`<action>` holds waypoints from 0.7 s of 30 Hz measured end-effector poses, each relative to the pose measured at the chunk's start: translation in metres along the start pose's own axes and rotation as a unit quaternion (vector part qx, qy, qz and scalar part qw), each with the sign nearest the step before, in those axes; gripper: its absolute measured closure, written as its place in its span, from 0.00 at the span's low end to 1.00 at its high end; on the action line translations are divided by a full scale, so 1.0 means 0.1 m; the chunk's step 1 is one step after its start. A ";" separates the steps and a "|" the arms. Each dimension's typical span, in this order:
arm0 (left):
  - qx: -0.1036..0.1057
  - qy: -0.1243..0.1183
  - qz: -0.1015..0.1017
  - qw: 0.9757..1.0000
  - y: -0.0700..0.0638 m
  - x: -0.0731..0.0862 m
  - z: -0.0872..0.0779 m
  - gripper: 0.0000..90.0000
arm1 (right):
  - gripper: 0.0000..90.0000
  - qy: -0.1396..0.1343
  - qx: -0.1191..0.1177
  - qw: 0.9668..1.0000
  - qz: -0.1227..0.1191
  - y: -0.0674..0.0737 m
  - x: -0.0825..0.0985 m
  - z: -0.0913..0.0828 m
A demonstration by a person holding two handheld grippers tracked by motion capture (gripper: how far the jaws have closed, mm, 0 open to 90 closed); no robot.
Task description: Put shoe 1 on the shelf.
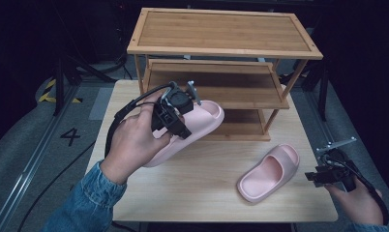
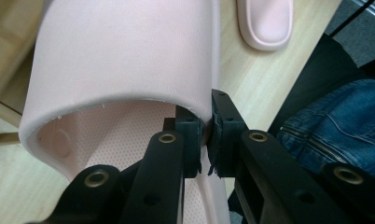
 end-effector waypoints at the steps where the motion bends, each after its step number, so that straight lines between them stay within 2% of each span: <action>1: -0.001 -0.002 -0.001 1.000 0.01 -0.02 -0.01 0.93 | 0.56 0.001 0.000 1.000 0.003 0.00 0.01 -0.01; 11: -0.019 -0.001 0.006 1.000 0.15 -0.30 -0.09 0.94 | 0.56 -0.002 0.004 1.000 0.012 -0.06 0.09 -0.05; 17: -0.025 -0.018 0.015 0.999 0.26 -0.51 -0.09 0.93 | 0.56 -0.004 0.006 1.000 0.014 -0.06 0.10 -0.07; 21: -0.031 -0.016 0.010 0.999 0.34 -0.60 -0.06 0.94 | 0.57 -0.003 0.011 1.000 0.017 -0.07 0.15 -0.08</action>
Point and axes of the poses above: each handheld gripper's, and its own axes: z roughly forward along the jaws, x roughly out of its underside, y roughly to its left, the point moved 4 cm from there along z, roughly forward along the jaws, and after that the axes turned 4 degrees about -x, right-handed, at the moved point
